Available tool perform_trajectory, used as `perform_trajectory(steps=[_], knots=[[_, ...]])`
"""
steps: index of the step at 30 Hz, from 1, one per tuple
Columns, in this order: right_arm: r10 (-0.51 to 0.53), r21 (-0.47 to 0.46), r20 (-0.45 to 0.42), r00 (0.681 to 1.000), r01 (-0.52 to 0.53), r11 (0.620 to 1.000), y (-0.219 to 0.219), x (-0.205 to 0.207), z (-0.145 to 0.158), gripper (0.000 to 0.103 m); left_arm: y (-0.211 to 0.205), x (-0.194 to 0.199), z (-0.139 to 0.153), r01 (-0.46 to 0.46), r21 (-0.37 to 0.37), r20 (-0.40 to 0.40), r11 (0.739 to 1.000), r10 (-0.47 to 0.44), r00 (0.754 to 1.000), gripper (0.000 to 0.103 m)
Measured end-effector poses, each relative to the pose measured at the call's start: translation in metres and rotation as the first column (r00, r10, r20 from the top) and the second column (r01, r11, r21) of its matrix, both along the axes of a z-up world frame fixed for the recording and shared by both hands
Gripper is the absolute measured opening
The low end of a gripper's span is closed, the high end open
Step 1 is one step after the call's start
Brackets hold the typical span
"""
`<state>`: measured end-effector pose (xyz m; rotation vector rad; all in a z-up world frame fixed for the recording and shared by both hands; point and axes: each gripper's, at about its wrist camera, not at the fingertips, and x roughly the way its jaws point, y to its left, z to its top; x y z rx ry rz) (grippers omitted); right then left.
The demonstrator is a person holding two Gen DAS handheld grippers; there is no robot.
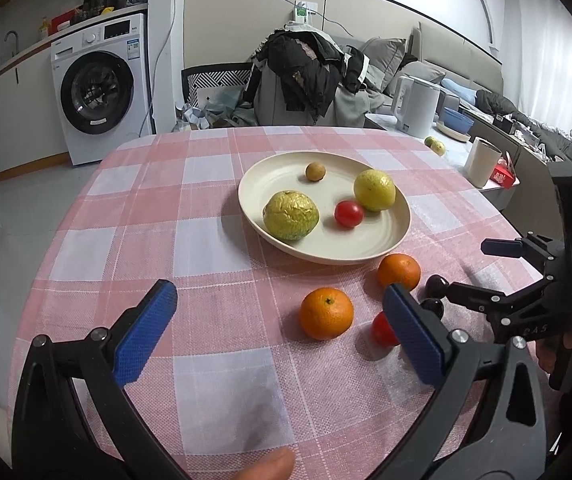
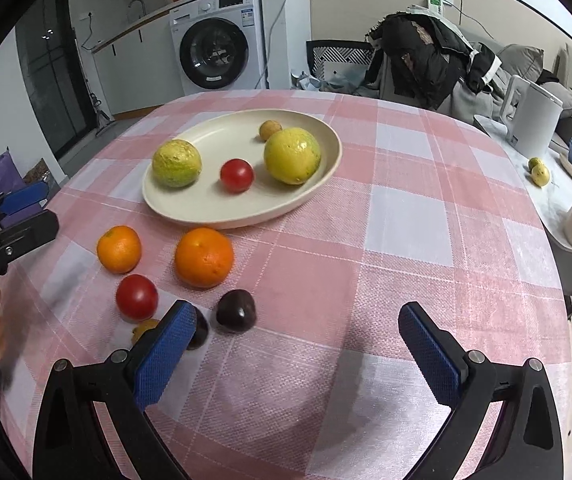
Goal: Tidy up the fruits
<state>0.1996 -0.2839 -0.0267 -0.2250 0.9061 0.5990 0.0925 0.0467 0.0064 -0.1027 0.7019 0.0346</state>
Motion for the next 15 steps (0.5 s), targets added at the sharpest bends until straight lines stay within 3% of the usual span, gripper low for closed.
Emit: perform_trajectory(steps=[8,15], knots=[[-0.033,-0.022,-0.058,0.998,0.032,0.999,-0.006,0.012,-0.014,0.103,-0.005,0.004,-0.007,0.01,0.013,-0.023,1.0,-0.01,1.0,0.102],[-0.014,-0.047,-0.049,0.999,0.011,0.999,-0.002,0.008,-0.014,0.103,-0.008,0.007,-0.013,0.019,0.018,-0.04,1.0,-0.018,0.999,0.102]])
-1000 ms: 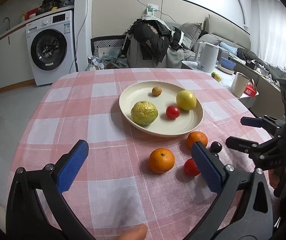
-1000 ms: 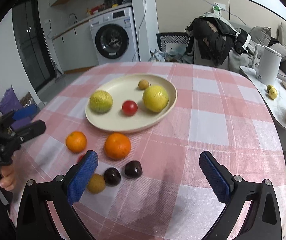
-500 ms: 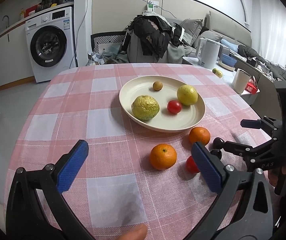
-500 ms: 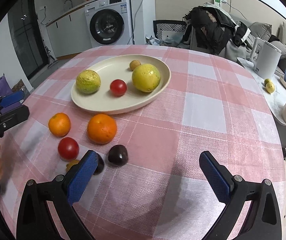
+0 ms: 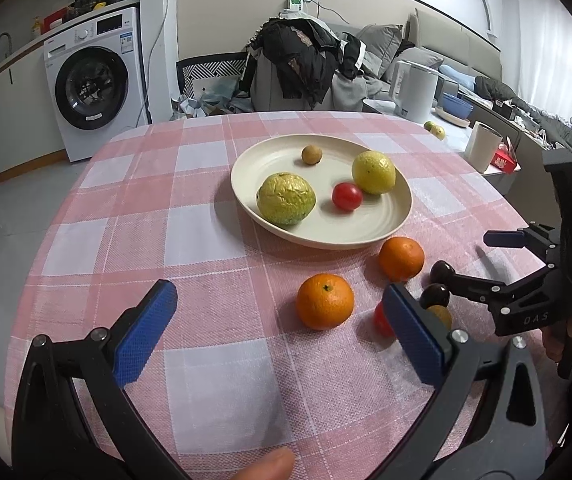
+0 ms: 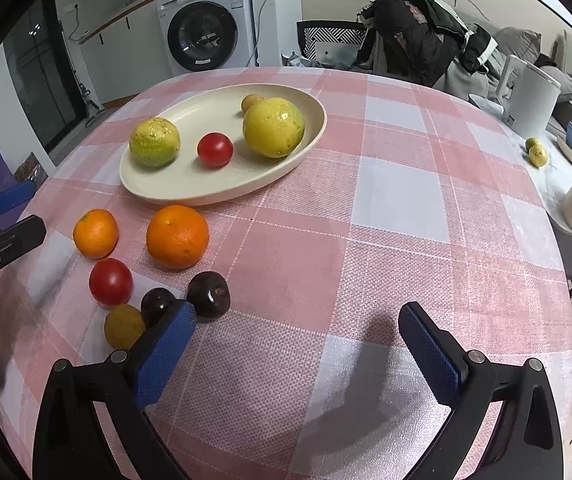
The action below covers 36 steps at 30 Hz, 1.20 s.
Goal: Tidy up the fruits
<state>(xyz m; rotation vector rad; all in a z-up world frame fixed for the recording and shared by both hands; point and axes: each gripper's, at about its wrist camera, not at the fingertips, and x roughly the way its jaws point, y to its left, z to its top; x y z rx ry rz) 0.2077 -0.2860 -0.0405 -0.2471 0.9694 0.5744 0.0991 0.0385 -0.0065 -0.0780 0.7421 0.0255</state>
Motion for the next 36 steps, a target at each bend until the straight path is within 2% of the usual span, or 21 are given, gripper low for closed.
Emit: perform_trajectory(steps=[13,23,36], knots=[[0.067,-0.06,-0.001,0.998,-0.067,0.996,0.003,-0.009,-0.004,0.103,-0.004,0.001,-0.003,0.015,0.009,-0.009,1.0,-0.015,1.0,0.102],[0.053,-0.067,0.001,0.999,-0.053,0.996,0.006,-0.009,-0.007,0.103,-0.007,0.001,-0.004,0.018,0.011,-0.016,1.0,-0.018,1.0,0.102],[0.008,-0.033,0.017,1.0,-0.008,0.999,0.014,-0.003,-0.009,0.103,-0.009,0.001,-0.009,0.029,0.015,-0.024,0.999,-0.028,0.999,0.102]])
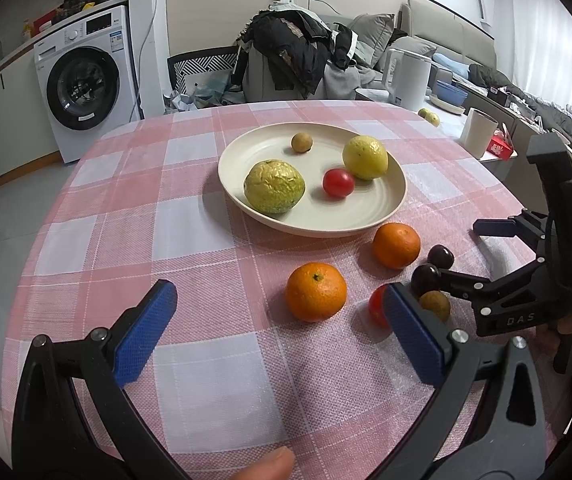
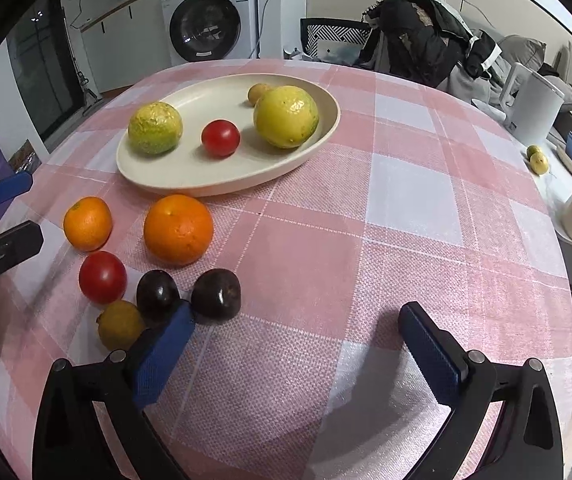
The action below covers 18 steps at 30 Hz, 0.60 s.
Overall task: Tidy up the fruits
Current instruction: 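Close the right tool around a dark plum on the cloth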
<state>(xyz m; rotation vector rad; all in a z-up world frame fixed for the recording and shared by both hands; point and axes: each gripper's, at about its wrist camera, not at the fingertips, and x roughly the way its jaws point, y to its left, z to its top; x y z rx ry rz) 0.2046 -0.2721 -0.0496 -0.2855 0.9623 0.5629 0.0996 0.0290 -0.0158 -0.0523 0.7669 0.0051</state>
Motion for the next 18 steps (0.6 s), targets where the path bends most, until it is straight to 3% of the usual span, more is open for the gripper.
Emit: perform_trajectory(steps=[5,9,14,18], knots=[[0.001,0.004,0.005,1.0,-0.001,1.0,0.002,0.0,0.0,0.101,0.0,0.0,0.0,-0.001,0.0,0.0,1.0,0.001,1.0,0.102],[0.051,0.015,0.014,0.999,-0.051,0.999,0.007,-0.007,0.004,0.08,-0.001,0.0,-0.002,-0.002,-0.001,-0.004,1.0,0.002,1.0,0.102],[0.094,0.029,0.018,0.995,-0.095,0.995,0.01,-0.012,0.007,0.064,0.0,0.0,-0.003,0.0,0.0,-0.007,1.0,0.0,1.0,0.102],[0.119,0.053,0.023,0.993,-0.12,0.991,0.011,-0.015,0.008,0.043,0.0,0.0,-0.003,-0.001,0.0,-0.009,1.0,0.001,1.0,0.102]])
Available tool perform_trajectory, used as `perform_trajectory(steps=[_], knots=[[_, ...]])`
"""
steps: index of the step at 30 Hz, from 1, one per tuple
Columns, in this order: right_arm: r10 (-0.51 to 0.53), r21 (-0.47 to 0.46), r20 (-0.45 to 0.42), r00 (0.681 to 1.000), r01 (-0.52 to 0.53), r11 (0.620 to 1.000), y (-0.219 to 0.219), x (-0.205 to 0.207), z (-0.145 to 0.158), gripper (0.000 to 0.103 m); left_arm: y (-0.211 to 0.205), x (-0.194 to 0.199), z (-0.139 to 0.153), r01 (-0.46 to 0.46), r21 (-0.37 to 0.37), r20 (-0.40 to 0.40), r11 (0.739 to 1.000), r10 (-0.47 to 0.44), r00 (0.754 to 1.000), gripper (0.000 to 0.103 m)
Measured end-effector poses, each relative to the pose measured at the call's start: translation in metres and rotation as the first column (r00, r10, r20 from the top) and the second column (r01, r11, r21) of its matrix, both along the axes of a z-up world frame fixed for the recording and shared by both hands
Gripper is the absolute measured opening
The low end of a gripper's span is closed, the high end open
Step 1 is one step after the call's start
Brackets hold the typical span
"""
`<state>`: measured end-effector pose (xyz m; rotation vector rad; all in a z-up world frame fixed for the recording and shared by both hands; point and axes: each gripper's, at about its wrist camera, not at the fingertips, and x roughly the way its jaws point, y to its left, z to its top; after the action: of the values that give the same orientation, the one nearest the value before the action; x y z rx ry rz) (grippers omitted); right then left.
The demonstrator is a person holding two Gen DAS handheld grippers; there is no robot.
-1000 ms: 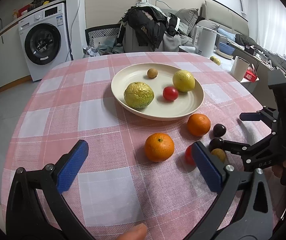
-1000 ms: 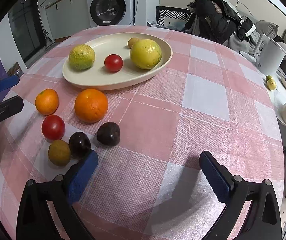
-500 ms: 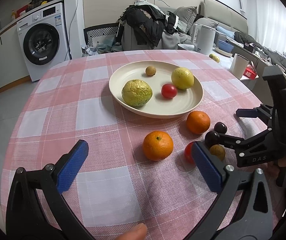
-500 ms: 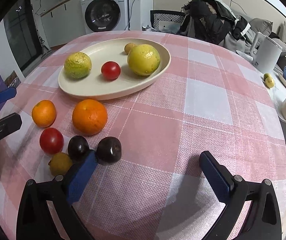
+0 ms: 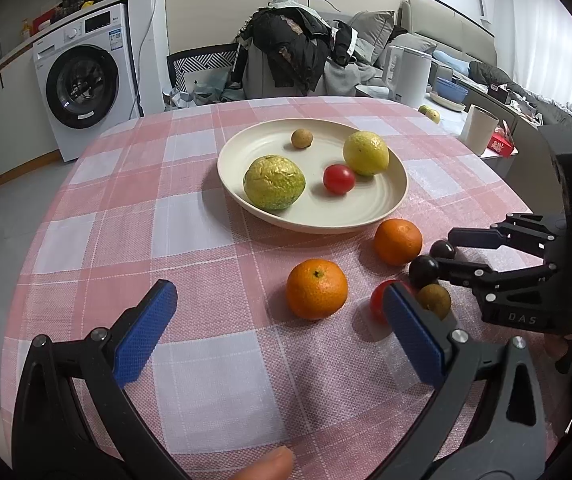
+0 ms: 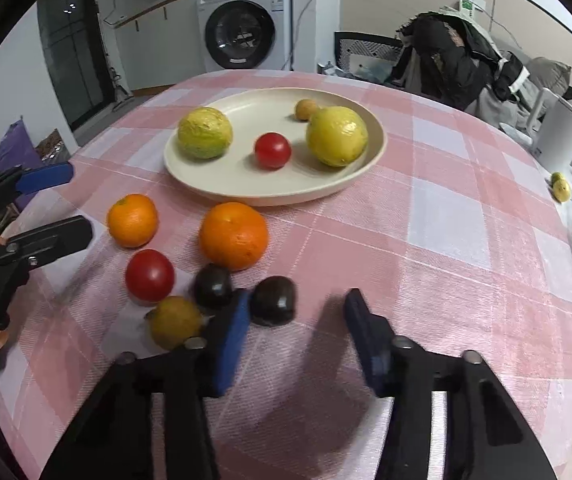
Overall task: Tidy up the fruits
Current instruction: 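Close the right tool around a dark plum on the cloth, then grasp an orange with the left tool while the right tool holds the plum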
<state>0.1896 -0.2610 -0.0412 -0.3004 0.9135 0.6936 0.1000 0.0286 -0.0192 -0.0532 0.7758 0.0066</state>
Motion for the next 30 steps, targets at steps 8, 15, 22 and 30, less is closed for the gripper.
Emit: perform_trajectory(steps=[8,15,22,30], knots=[[0.046,0.034,-0.009,0.999,-0.046,0.998,0.003,-0.007,0.002,0.024,0.004,0.002,-0.004,-0.002,-0.014,-0.016,1.0,0.002,1.0,0.102],[0.052,0.06,0.016,0.999,-0.053,0.997,0.0,-0.011,0.011,0.024,0.007,0.004,-0.006,-0.004,-0.018,-0.025,1.0,0.004,1.0,0.102],[0.032,0.094,0.042,0.999,-0.036,0.995,-0.007,-0.012,0.023,0.024,0.011,0.014,-0.017,-0.031,-0.033,-0.061,0.999,0.029,0.998,0.102],[0.008,0.127,0.053,0.999,-0.015,0.992,-0.015,-0.008,0.03,0.024,0.016,0.03,-0.034,-0.034,-0.085,-0.126,0.996,0.023,0.992,0.089]])
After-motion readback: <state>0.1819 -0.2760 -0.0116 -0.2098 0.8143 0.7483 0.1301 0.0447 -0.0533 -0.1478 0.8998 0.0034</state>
